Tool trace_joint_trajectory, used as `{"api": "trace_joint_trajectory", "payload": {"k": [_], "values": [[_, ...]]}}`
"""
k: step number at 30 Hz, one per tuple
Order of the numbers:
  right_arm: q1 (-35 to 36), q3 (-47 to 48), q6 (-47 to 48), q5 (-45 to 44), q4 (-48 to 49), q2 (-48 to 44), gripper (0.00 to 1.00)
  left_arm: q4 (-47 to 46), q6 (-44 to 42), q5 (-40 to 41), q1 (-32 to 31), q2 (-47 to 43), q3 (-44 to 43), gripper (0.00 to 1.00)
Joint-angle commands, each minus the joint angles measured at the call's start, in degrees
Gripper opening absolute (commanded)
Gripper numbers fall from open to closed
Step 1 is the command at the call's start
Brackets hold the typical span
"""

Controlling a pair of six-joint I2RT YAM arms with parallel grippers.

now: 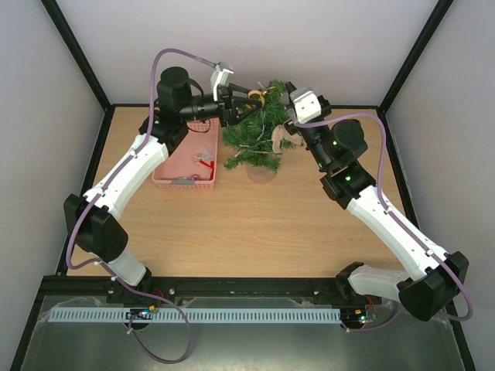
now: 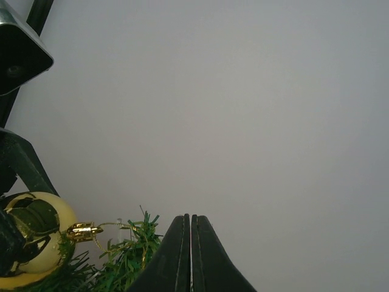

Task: Decorate the small christmas tree
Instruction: Hang the decoration item on the Christmas tree.

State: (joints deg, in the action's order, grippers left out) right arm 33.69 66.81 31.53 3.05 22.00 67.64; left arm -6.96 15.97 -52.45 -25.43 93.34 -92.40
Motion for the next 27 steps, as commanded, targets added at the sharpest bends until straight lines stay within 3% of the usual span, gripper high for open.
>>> {"api": "trace_joint_trajectory", "payload": {"k": [1, 7, 12, 18, 27], "values": [[-0.5, 1.0, 0.4, 1.3, 3.5, 0.0, 0.02, -4.9, 1.2, -1.2, 0.1, 0.7, -2.2, 0.26], [-0.7, 1.1, -1.9, 1.8, 2.2, -0.3, 0.02, -5.7, 1.9, -1.3, 0.0, 1.5, -2.4, 0.25], [-0.8, 7.2, -15.8, -4.7, -9.5, 0.2, 0.09, -6.1, 2.1, -1.3, 0.0, 1.8, -2.4, 0.25], [-0.8, 5.9, -23.2, -4.3, -12.1, -1.2, 0.16, -7.4, 3.4, -2.0, -0.1, 2.1, -2.5, 0.25], [-10.1, 3.5, -34.6, 19.3, -8.6, -2.5, 0.37, -8.5, 4.9, -2.3, -0.1, 1.7, -2.3, 0.24]]}}
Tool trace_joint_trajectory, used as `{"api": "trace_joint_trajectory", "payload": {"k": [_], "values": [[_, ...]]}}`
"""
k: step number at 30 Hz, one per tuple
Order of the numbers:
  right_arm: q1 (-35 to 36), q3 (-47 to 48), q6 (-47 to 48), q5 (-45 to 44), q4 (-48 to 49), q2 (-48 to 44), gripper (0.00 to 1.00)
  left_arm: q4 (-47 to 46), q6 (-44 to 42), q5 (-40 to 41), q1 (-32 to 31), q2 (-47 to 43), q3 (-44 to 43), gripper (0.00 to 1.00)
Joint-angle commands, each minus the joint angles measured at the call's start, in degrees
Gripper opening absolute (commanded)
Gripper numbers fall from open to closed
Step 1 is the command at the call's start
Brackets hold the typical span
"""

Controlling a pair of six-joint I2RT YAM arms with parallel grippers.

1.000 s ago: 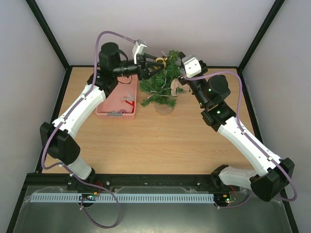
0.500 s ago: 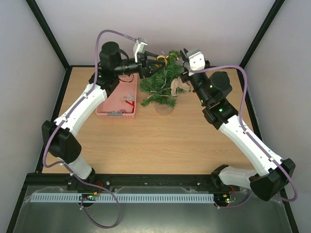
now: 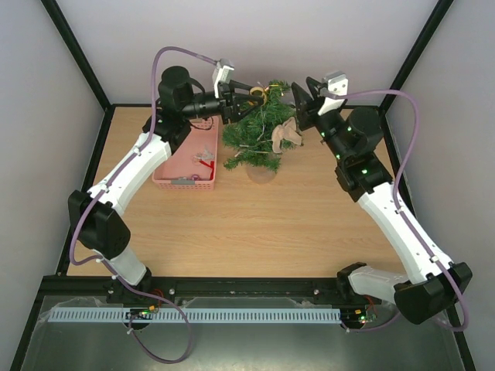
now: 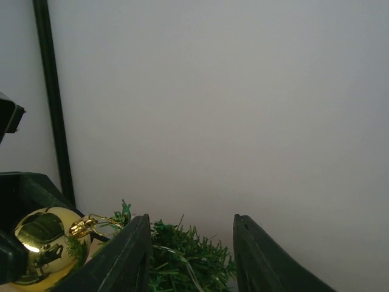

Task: Decorate the small christmas tree
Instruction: Hang the decoration item on the Christmas tree.

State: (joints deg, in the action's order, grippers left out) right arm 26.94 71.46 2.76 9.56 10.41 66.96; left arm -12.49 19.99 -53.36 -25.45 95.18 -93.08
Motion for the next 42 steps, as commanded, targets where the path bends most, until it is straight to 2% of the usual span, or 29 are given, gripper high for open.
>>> {"api": "trace_joint_trajectory", "payload": {"k": [1, 6, 9, 12, 16, 21, 27, 34, 42], "values": [[-4.4, -1.6, -6.3, 14.9, 3.5, -1.7, 0.38, -3.0, 0.9, -1.4, -0.1, -0.2, -1.6, 0.24], [-9.3, -1.0, -11.4, 27.1, 6.0, 0.6, 0.39, -3.3, 1.3, -1.4, -0.1, -0.6, -1.6, 0.24], [-9.4, -4.8, -10.9, 31.0, 11.6, 0.2, 0.39, -4.0, 2.1, -1.6, -0.1, -0.8, -1.6, 0.24], [-9.4, -10.3, -5.8, 29.3, 18.6, -1.1, 0.39, -4.3, 2.7, -1.7, -0.1, -0.8, -1.5, 0.24], [-9.4, -9.5, 1.7, 28.4, 17.9, 0.5, 0.39, -4.4, 2.9, -1.8, -0.1, -0.9, -1.4, 0.23], [-9.3, -6.7, 0.7, 29.7, 17.9, 3.6, 0.37, -5.5, 3.3, -1.8, -0.2, -0.9, -0.8, 0.23], [-9.1, -7.8, -1.6, 31.1, 20.8, 4.2, 0.35, -5.8, 3.6, -2.1, -0.2, -0.6, -0.7, 0.23], [-8.7, -7.2, -2.1, 31.1, 21.2, 5.0, 0.26, -6.1, 3.7, -2.2, -0.3, -0.6, -0.1, 0.22], [-8.1, -5.9, -2.1, 30.5, 19.4, 6.5, 0.25, -6.9, 4.0, -2.2, -0.4, -0.4, 0.4, 0.22]]}}
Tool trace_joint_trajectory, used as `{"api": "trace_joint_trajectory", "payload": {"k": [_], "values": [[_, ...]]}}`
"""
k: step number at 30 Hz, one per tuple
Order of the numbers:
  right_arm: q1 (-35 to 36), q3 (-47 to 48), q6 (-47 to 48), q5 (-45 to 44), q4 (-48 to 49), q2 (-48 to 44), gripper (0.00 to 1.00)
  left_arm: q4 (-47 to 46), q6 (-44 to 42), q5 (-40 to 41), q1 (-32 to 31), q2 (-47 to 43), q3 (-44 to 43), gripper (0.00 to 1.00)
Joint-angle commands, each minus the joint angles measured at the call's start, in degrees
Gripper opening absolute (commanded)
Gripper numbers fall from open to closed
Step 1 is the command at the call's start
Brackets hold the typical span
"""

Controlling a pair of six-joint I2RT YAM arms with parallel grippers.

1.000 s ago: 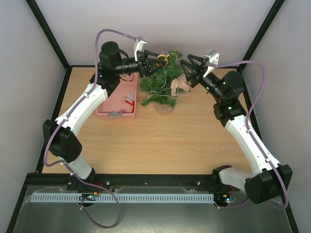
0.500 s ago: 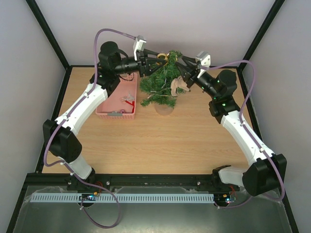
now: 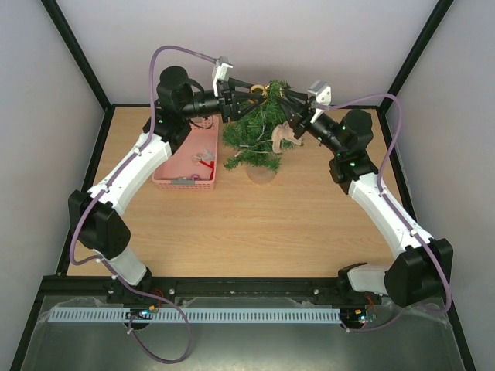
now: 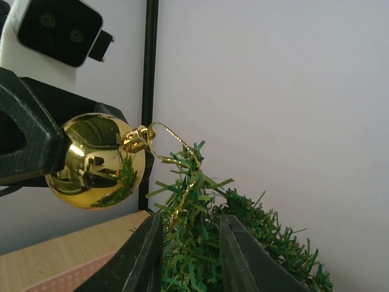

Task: Decorate the small christmas tree
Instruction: Hang the decoration item on the Christmas tree.

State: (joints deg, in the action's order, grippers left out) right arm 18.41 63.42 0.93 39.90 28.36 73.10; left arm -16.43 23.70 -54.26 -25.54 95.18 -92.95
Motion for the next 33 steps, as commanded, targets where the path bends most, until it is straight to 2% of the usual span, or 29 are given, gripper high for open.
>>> {"api": "trace_joint_trajectory", "payload": {"k": [1, 3, 5, 16, 24, 33], "values": [[0.6, 2.2, -0.2, -0.1, 1.4, 0.2, 0.24, -3.0, 0.3, -1.3, -0.3, -0.4, 0.3, 0.22], [0.6, 2.2, -0.1, -0.8, 1.4, 0.0, 0.18, -3.1, 0.4, -1.3, -0.3, -0.3, 0.3, 0.22], [0.6, 2.3, -0.1, -1.2, 1.4, 0.0, 0.15, -3.2, 0.4, -1.3, -0.4, -0.3, 0.3, 0.22], [0.7, 2.4, -2.3, -1.2, 2.6, -0.3, 0.21, -3.2, 0.5, -1.4, -0.5, -0.3, 0.5, 0.21], [0.7, 2.5, -3.3, -1.3, 2.9, -0.6, 0.02, -3.1, 0.4, -1.4, -0.7, -0.6, 1.2, 0.21], [0.6, 1.8, -3.9, -3.6, 2.3, -2.0, 0.02, -2.9, 0.4, -1.3, -0.6, -0.8, 1.3, 0.21]]}}
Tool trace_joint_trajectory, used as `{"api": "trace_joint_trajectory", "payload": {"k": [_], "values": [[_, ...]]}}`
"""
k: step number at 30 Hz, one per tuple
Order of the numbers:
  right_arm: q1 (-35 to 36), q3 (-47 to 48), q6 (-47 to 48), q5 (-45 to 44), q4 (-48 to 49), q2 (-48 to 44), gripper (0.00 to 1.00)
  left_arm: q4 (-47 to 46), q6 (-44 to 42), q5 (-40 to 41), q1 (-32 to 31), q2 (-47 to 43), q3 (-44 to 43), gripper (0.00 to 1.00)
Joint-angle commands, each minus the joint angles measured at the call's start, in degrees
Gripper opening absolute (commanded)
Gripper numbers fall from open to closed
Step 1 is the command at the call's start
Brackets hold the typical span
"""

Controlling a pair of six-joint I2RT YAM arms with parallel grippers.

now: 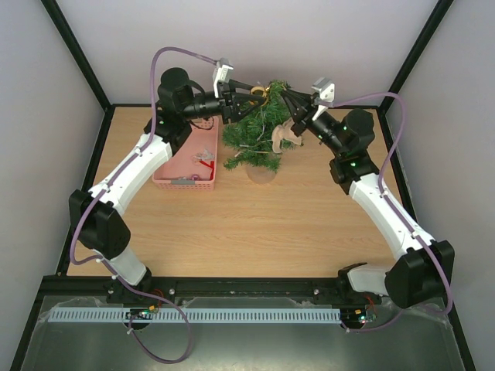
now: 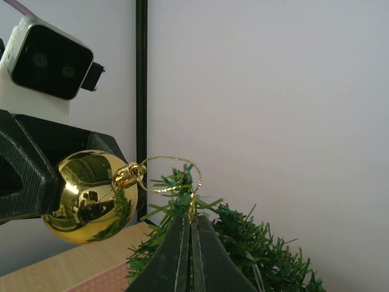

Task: Decorate the small christmas tree
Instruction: Hang the decoration item on the Christmas tree.

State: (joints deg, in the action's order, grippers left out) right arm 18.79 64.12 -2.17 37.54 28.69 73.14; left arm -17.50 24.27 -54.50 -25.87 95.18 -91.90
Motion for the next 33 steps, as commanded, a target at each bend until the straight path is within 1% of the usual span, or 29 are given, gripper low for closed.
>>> {"api": "trace_joint_trajectory", "payload": {"k": [1, 8, 19, 33], "values": [[0.3, 1.1, -0.9, -1.3, 2.0, -2.2, 0.02, -1.9, -0.2, -1.0, -0.3, -0.8, 0.2, 0.21], [0.3, 1.5, -1.1, -2.1, 1.3, -2.5, 0.02, -1.8, -0.3, -0.9, -0.3, -1.1, 0.5, 0.21], [0.2, 3.9, -0.6, -3.4, -3.8, -1.8, 0.02, -1.5, 0.2, 0.2, -0.3, -0.6, 0.5, 0.21], [0.2, 5.2, -0.2, -3.4, -7.3, 0.4, 0.02, 0.0, -0.4, 0.7, -0.2, -0.2, 1.5, 0.21]]}}
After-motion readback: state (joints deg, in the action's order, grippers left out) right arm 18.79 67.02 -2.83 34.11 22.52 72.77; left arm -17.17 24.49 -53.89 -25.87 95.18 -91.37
